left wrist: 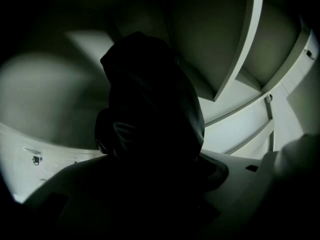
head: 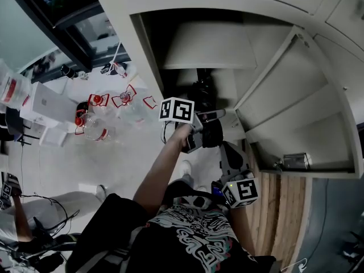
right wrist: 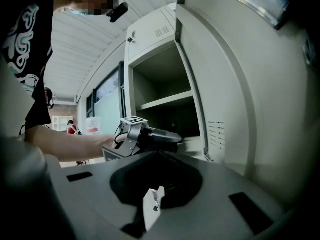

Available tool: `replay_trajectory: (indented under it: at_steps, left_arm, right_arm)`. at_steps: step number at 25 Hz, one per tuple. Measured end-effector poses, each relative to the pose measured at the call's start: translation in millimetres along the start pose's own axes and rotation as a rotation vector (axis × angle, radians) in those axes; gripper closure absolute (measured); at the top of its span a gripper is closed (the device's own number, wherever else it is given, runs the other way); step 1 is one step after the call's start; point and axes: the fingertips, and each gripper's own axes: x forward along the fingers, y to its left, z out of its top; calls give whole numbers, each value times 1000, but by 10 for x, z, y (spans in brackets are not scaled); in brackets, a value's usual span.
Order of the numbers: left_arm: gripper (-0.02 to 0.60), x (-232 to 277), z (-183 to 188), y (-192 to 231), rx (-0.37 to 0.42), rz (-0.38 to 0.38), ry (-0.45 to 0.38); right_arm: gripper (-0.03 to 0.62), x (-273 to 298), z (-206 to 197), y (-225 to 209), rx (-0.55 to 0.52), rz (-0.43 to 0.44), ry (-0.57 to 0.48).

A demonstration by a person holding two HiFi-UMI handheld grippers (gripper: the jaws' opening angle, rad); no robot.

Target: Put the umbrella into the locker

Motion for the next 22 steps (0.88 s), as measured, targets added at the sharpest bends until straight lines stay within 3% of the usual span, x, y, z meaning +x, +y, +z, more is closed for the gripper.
replay_trajectory:
  at_steps: [9, 13, 22]
  left_arm:
    - [297, 87, 10, 55, -43, 16, 15]
    - [298, 105, 3, 57, -55, 13, 24]
    - [274, 52, 52, 10, -72, -20, 52]
  right_arm:
    - [592, 7, -288, 193, -64, 98, 54]
    - [592, 65, -526, 188, -101, 90, 126]
    - [592, 208, -389, 348, -180, 93, 107]
